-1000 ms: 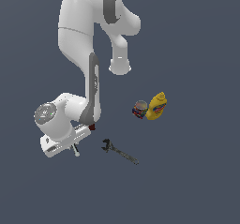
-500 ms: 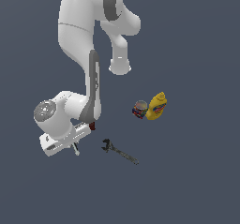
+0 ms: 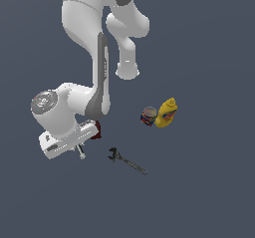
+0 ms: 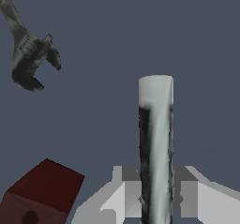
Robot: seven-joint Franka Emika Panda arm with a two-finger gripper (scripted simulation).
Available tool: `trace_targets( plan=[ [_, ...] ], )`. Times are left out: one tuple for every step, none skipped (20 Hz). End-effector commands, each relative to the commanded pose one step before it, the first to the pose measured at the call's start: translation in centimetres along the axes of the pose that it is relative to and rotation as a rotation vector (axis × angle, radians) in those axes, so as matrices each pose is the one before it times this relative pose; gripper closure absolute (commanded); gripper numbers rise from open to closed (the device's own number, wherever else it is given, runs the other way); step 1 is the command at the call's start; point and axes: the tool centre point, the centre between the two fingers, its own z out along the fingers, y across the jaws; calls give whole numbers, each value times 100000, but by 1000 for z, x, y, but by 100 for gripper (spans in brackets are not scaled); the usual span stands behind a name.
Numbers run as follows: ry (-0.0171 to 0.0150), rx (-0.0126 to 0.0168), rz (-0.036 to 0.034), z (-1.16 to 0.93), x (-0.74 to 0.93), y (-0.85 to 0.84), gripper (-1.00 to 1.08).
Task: Pick up a designated object from a clutter of objects.
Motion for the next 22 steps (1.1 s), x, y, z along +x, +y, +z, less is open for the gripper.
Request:
trace_targets(
  plan=[
    [49, -139, -50, -2308, 57, -684, 108],
    [0, 0, 0, -1030, 9, -310, 108],
    [-53, -27, -36, -1055, 34, -336, 108],
    [0, 0, 0, -1079, 12, -323, 108],
    [0, 0, 0, -1098, 14, -328, 108],
    [0, 0, 0, -1118, 16, -333, 108],
    [0, 0, 0, -1140, 18, -339, 108],
    [-39, -11, -56, -1154, 55, -369, 108],
    [0, 0, 0, -1183, 23, -350, 108],
    [0, 0, 0, -1184, 25, -349, 108],
    [0, 0, 0, -1183, 28, -348, 108],
    [24, 28, -59, -1178, 54, -363, 108],
    [0, 0, 0, -1180, 33, -344, 108],
    [0, 0, 0, -1178, 36, -342, 108],
    [51, 35, -31, -1179, 40, -343, 108],
    [0, 0, 0, -1172, 41, -336, 108],
    [0, 0, 0, -1155, 42, -329, 108],
    [57, 35, -19, -1131, 37, -315, 108],
    [0, 0, 0, -1093, 45, -306, 108],
    [60, 33, -9, -1067, 31, -287, 108],
    [0, 0, 0, -1022, 47, -280, 108],
    [0, 0, 0, -982, 47, -266, 108]
  ],
)
